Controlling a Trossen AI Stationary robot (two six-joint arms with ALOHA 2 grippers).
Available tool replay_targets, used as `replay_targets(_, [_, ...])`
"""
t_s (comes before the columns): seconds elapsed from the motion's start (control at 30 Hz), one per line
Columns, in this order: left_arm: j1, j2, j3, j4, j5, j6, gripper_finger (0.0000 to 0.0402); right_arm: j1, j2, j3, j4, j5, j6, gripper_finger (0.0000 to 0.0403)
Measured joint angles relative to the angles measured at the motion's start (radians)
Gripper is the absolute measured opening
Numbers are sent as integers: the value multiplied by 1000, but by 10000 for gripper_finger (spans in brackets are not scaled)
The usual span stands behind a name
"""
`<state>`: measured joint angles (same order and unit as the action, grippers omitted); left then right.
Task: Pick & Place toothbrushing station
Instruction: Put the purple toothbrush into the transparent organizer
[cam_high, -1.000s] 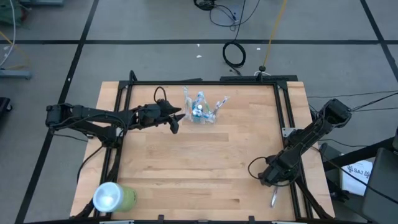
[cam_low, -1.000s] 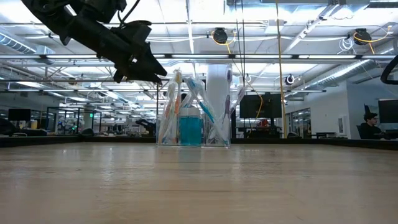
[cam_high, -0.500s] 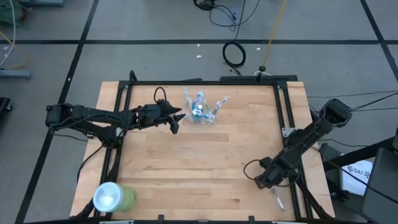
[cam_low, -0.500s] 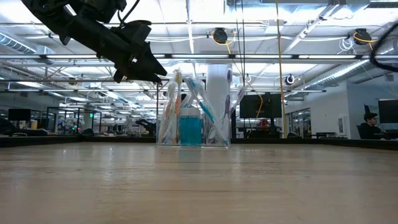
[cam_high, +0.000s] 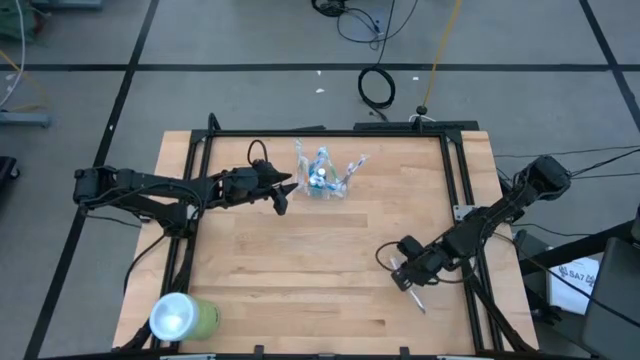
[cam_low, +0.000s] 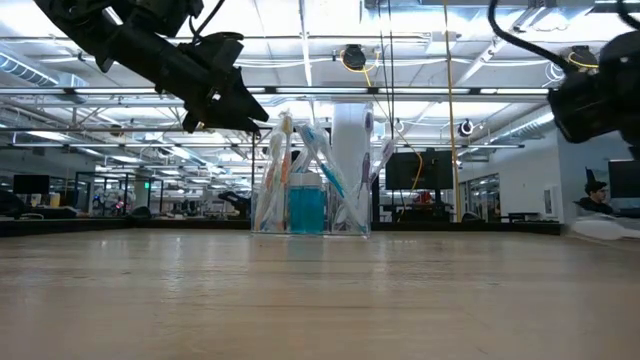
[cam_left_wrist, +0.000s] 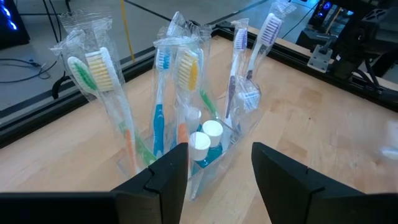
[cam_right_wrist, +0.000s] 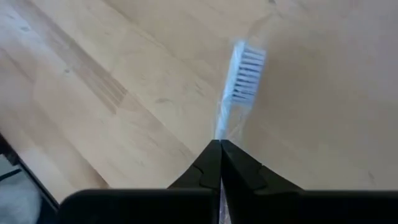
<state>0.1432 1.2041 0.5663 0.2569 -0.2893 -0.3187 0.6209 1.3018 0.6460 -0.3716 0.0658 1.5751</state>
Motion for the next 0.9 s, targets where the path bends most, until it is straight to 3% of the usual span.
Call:
replay_targets(0.27, [0, 0, 0, 0, 0, 0, 184, -113, -1, 0, 117, 67, -256, 1])
replay_targets(0.53, [0, 0, 0, 1, 0, 0, 184, -245, -1, 0, 380, 203, -671, 0])
replay_targets(0.7, [-6, 0, 0, 1, 0, -5, 184, -352, -1, 0, 593, 253, -986, 0])
replay_targets(0.9, [-22, 0, 0, 1, 0, 0, 184, -481, -1, 0, 995, 250, -1363, 0])
